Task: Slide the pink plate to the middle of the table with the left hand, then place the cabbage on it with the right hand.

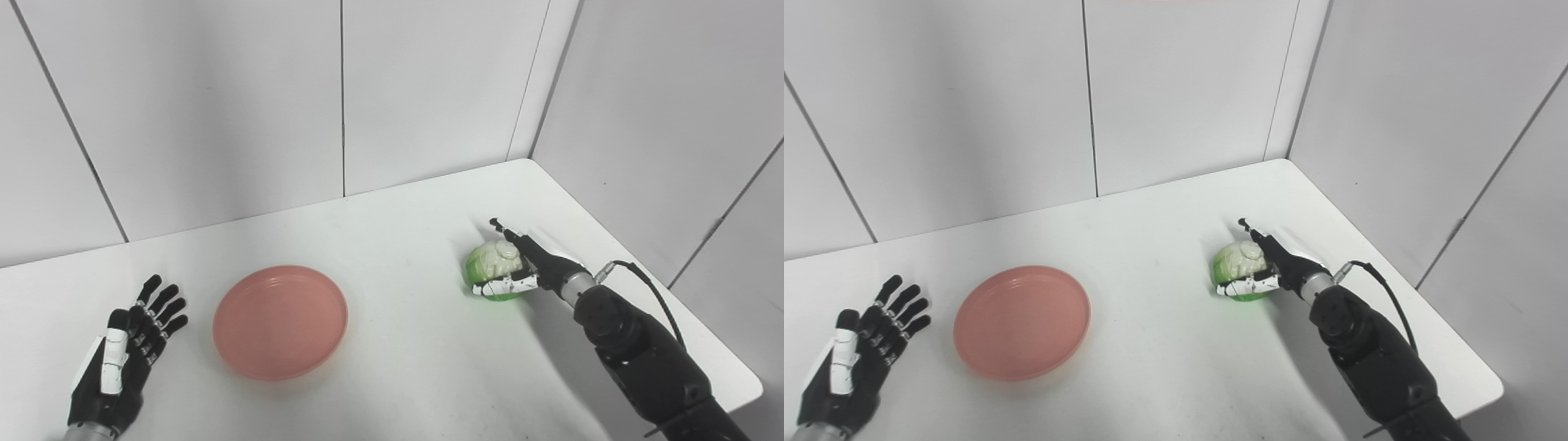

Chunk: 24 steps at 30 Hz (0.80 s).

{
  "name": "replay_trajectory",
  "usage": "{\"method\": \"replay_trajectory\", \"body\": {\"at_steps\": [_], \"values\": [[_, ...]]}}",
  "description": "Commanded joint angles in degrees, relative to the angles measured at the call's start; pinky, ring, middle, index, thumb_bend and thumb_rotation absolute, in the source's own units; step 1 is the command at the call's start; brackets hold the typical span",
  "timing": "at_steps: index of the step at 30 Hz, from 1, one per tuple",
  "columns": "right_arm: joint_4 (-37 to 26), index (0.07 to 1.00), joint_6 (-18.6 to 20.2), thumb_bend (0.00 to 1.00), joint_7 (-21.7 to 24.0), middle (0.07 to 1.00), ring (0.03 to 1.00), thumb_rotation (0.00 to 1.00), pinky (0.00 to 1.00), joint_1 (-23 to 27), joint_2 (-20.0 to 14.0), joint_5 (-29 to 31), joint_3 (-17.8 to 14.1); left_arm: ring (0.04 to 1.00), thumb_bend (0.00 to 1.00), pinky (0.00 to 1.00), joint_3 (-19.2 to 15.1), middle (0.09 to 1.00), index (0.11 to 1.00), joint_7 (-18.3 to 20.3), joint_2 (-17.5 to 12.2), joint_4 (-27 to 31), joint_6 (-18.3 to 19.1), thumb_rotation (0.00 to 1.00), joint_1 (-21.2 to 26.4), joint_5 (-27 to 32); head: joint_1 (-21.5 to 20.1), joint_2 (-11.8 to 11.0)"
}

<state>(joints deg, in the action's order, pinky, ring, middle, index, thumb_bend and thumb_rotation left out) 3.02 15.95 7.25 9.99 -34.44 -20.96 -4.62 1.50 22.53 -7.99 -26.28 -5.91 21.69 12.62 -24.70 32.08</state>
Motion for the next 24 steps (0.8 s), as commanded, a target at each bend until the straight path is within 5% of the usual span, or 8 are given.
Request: {"method": "replay_trajectory", "body": {"at_steps": [1,3,4,6,24], "values": [[0.17,0.775,-3.44,0.94,-4.63,0.742,0.726,0.08,0.69,1.17,0.25,-0.45,-2.07,0.923,0.88,0.9,0.15,0.945,0.958,-0.18,-0.94,-1.92,3.62,0.97,-2.73,-0.66,0.28,0.01],[1.23,0.641,-5.48,0.86,-7.53,0.616,0.582,0.02,0.56,1.41,1.4,0.04,-3.33,0.926,0.89,0.9,0.2,0.945,0.959,-0.4,-0.9,-1.68,3.9,0.96,-2.79,-0.81,0.35,0.15],[1.72,0.567,-6.18,0.7,-8.7,0.551,0.531,0.01,0.52,1.55,1.9,0.15,-3.84,0.923,0.89,0.9,0.24,0.944,0.957,-0.5,-0.9,-1.57,3.96,0.96,-2.8,-0.92,0.35,0.15],[2.84,0.504,-7.79,0.54,-10.57,0.49,0.453,0.0,0.45,1.88,2.64,0.33,-4.55,0.923,0.88,0.9,0.31,0.944,0.957,-0.62,-0.89,-1.36,4.26,0.97,-2.83,-1.01,0.43,0.2],[6.84,0.503,-16.18,0.52,-11.88,0.487,0.427,0.0,0.42,3.89,2.65,1.68,-4.23,0.929,0.88,0.9,0.89,0.94,0.954,-1.04,0.16,-1.36,4.27,0.95,-2.58,-1.11,2.52,-0.05]]}}
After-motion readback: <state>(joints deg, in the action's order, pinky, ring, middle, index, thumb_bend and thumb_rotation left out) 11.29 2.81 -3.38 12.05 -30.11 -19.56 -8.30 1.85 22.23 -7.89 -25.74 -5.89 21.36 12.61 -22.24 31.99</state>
